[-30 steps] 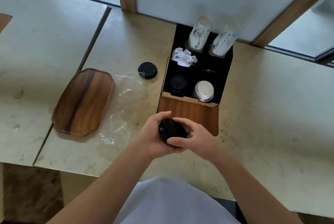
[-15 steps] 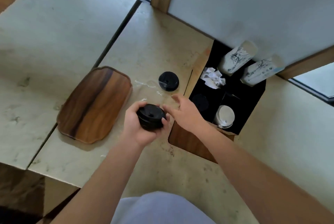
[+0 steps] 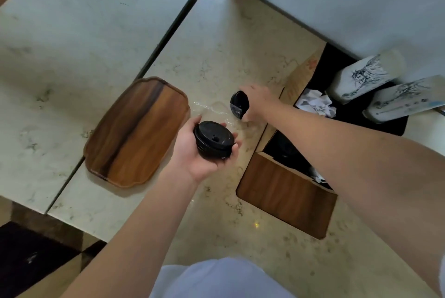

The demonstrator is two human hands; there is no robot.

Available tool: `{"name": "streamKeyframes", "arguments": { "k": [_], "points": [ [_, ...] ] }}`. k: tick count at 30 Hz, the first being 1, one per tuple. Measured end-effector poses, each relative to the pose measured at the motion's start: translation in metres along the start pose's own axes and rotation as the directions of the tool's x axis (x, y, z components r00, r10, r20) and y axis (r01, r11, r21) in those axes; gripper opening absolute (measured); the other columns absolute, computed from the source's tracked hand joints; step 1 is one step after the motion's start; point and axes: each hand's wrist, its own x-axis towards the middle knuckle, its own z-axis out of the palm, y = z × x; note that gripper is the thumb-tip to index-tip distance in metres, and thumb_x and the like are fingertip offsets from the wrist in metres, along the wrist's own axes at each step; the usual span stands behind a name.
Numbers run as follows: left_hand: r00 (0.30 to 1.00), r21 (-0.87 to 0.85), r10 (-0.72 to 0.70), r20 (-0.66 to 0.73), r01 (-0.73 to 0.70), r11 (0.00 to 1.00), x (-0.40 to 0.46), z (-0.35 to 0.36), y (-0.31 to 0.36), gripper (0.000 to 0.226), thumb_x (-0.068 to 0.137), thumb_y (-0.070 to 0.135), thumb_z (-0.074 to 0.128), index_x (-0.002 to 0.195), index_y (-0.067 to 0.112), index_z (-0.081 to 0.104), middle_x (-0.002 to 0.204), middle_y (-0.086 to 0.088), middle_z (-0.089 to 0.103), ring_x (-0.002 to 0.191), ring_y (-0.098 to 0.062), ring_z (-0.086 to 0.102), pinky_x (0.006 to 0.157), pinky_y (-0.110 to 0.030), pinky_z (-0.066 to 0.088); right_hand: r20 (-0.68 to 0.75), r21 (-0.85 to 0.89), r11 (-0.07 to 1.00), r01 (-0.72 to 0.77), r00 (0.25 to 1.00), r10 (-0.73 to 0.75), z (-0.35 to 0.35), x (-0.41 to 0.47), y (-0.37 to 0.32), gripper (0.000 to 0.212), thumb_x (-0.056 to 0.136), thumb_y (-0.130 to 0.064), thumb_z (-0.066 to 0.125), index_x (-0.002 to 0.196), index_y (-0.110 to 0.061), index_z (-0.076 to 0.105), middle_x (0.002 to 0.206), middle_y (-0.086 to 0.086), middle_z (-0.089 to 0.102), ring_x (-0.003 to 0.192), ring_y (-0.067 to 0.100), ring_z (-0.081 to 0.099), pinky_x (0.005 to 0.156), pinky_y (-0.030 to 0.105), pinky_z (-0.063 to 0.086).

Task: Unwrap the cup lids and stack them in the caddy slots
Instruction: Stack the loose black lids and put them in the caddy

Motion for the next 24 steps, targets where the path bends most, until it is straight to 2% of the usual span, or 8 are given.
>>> {"name": "streamKeyframes", "arguments": {
  "k": [3, 7, 8, 10, 13, 17, 21, 24],
  "points": [
    [0.999, 0.053, 0.04, -0.022, -0.038, 0.998, 0.0, 0.004, 0.001, 0.051, 0.089, 0.049, 0.056, 0.115, 0.007, 0.066, 0.111, -0.024, 0.065, 0.098, -0.043, 0.063, 0.07, -0.04, 0.057, -0.084, -0.071, 0.997, 0.014, 0.996, -0.02, -0.002, -0.009, 0.008, 0.066, 0.077, -0.028, 0.076, 0.135, -0.013, 0.05, 0.132, 0.008, 0.053, 0.122, 0.032, 0.048, 0.085, 0.034, 0.045],
    [0.997, 0.081, 0.078, -0.02, -0.077, 0.994, -0.011, 0.008, -0.005, 0.051, 0.087, 0.047, 0.057, 0.12, 0.009, 0.065, 0.112, -0.023, 0.066, 0.104, -0.042, 0.061, 0.072, -0.039, 0.056, -0.211, -0.123, 0.992, -0.021, 0.978, -0.006, -0.034, -0.044, 0.006, 0.061, 0.078, -0.026, 0.072, 0.132, -0.013, 0.048, 0.129, 0.009, 0.05, 0.117, 0.033, 0.049, 0.083, 0.041, 0.052],
    [0.996, 0.098, 0.084, -0.014, -0.082, 0.992, -0.014, 0.01, -0.008, 0.052, 0.087, 0.047, 0.057, 0.121, 0.009, 0.065, 0.112, -0.023, 0.066, 0.101, -0.042, 0.062, 0.073, -0.04, 0.056, -0.273, -0.087, 0.996, -0.007, 0.962, -0.017, -0.045, -0.056, 0.006, 0.063, 0.076, -0.029, 0.073, 0.132, -0.015, 0.048, 0.126, 0.007, 0.052, 0.113, 0.031, 0.05, 0.082, 0.04, 0.051],
    [0.996, 0.146, 0.089, -0.007, -0.087, 0.985, -0.023, 0.014, -0.017, 0.055, 0.088, 0.048, 0.057, 0.122, 0.007, 0.066, 0.112, -0.025, 0.067, 0.093, -0.044, 0.066, 0.076, -0.042, 0.056, -0.337, 0.143, 0.987, 0.078, 0.941, -0.026, -0.065, -0.09, 0.005, 0.074, 0.069, -0.041, 0.079, 0.133, -0.02, 0.049, 0.119, -0.001, 0.055, 0.105, 0.021, 0.051, 0.08, 0.035, 0.047],
    [0.998, 0.219, 0.039, 0.046, -0.048, 0.975, -0.036, 0.018, -0.038, 0.059, 0.09, 0.05, 0.055, 0.118, 0.0, 0.071, 0.114, -0.027, 0.068, 0.095, -0.044, 0.067, 0.088, -0.047, 0.054, -0.23, 0.458, 0.859, 0.23, 0.964, -0.136, -0.075, -0.162, 0.001, 0.086, 0.061, -0.053, 0.083, 0.138, -0.031, 0.051, 0.121, -0.016, 0.06, 0.11, 0.006, 0.056, 0.089, 0.027, 0.047],
    [0.988, 0.349, -0.084, 0.13, 0.034, 0.936, -0.051, 0.019, -0.072, 0.053, 0.095, 0.051, 0.048, 0.117, 0.011, 0.075, 0.127, -0.021, 0.068, 0.109, -0.041, 0.068, 0.103, -0.056, 0.046, -0.123, 0.482, 0.825, 0.294, 0.955, -0.268, -0.044, -0.243, -0.001, 0.083, 0.062, -0.055, 0.083, 0.136, -0.047, 0.048, 0.109, -0.042, 0.057, 0.106, -0.02, 0.052, 0.086, 0.009, 0.041],
    [0.982, 0.437, -0.157, 0.107, 0.095, 0.894, -0.063, 0.012, -0.105, 0.053, 0.093, 0.052, 0.05, 0.106, 0.01, 0.079, 0.12, -0.02, 0.072, 0.106, -0.041, 0.07, 0.096, -0.063, 0.049, -0.132, 0.483, 0.815, 0.32, 0.947, -0.293, -0.016, -0.282, 0.007, 0.085, 0.066, -0.052, 0.083, 0.142, -0.045, 0.045, 0.126, -0.032, 0.053, 0.115, -0.011, 0.048, 0.087, 0.008, 0.038],
    [0.981, 0.499, -0.171, 0.097, 0.101, 0.861, -0.073, 0.007, -0.127, 0.05, 0.092, 0.051, 0.051, 0.101, 0.012, 0.081, 0.113, -0.018, 0.074, 0.1, -0.041, 0.072, 0.089, -0.063, 0.052, -0.151, 0.514, 0.791, 0.331, 0.943, -0.296, 0.0, -0.3, 0.014, 0.087, 0.067, -0.045, 0.083, 0.144, -0.042, 0.043, 0.135, -0.029, 0.05, 0.119, -0.013, 0.044, 0.088, 0.005, 0.036]
  ]
}}
